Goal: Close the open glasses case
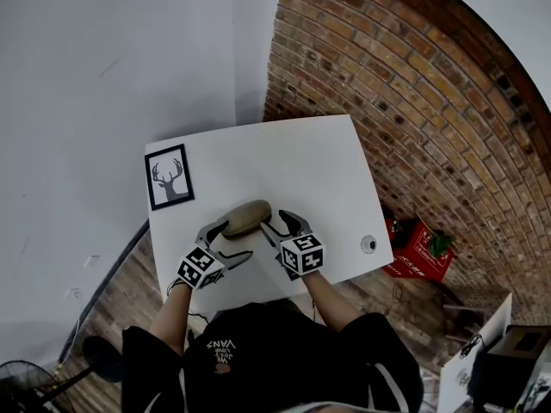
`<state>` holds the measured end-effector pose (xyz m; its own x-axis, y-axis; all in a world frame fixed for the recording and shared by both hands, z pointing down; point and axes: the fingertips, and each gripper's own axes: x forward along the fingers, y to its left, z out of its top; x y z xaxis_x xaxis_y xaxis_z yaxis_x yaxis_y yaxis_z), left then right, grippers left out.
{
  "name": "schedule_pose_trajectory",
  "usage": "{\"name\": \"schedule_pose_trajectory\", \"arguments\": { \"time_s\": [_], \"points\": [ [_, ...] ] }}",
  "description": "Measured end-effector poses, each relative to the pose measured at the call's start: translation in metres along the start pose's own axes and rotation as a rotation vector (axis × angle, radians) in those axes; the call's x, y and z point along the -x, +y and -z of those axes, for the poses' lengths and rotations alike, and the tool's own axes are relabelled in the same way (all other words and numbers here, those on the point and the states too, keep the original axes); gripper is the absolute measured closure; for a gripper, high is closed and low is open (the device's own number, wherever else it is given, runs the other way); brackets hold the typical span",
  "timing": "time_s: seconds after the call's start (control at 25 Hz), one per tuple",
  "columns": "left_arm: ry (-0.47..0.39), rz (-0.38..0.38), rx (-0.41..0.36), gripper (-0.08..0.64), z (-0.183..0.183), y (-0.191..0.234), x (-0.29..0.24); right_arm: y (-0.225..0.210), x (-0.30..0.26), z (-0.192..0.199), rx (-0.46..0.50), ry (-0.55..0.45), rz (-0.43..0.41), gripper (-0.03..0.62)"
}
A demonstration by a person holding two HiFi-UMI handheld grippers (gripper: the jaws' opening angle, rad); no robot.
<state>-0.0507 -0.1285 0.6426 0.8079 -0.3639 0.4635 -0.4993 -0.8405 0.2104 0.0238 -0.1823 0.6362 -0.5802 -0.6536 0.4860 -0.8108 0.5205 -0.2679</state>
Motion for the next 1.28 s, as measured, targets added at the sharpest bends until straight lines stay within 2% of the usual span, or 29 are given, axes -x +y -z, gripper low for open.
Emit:
{"name": "schedule_pose_trajectory", "arguments": {
  "time_s": [0.16, 0.4, 0.64, 1.0, 1.28],
  "points": [
    [0.007, -0.030, 0.020, 0.121, 0.006, -0.004, -0.001, 0.005, -0.005, -0.002, 0.024, 0.008, -0.018, 0.350],
    [0.037, -0.062, 0.020, 0.126, 0.017, -0.010, -0.005, 0.004, -0.020, 0.005, 0.068, 0.054, 0.002, 0.328],
    [0.079, -0.060, 0.050, 0.126, 0.031, -0.016, -0.008, 0.001, -0.029, 0.019, 0.116, 0.122, 0.027, 0.325],
    [0.105, -0.054, 0.057, 0.126, 0.041, -0.020, -0.010, -0.003, -0.029, 0.022, 0.157, 0.136, 0.073, 0.277],
    [0.109, -0.062, 0.068, 0.106, 0.041, -0.021, -0.012, -0.004, -0.030, 0.022, 0.151, 0.138, 0.091, 0.275]
  ]
}}
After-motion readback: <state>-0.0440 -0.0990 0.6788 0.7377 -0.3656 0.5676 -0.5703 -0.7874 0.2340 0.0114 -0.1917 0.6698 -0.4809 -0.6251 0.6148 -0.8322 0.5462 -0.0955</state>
